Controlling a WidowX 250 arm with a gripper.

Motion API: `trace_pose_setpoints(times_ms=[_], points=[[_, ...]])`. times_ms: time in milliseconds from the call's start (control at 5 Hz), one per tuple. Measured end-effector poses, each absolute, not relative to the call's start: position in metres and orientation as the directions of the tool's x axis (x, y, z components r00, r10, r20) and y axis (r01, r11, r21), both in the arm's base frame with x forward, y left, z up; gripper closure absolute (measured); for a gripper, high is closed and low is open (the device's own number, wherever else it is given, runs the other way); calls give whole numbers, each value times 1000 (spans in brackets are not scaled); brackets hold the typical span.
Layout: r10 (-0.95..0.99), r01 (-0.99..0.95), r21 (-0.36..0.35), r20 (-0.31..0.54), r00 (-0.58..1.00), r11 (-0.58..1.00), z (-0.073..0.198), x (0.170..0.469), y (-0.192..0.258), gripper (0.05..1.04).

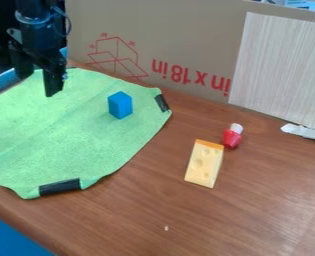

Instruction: Put the blue figure on the top edge of the cloth

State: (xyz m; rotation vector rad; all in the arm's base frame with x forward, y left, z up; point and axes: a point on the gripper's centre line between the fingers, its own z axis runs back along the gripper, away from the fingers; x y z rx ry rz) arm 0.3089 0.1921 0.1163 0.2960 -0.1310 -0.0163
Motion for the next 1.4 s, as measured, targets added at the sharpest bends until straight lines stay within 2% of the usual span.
trace_pose_setpoints(times_ms=[200,400,600,1000,1200,1400], points=[[-64,26,199,189,980,980,114,315,184,83],[-57,24,159,201,978,987,112,320,177,83],[-85,58,151,181,980,987,104,337,165,83],[-165,134,194,155,974,972,88,366,139,83],[-184,162,150,145,972,975,82,373,129,83],[-192,172,135,150,970,976,83,379,124,83]])
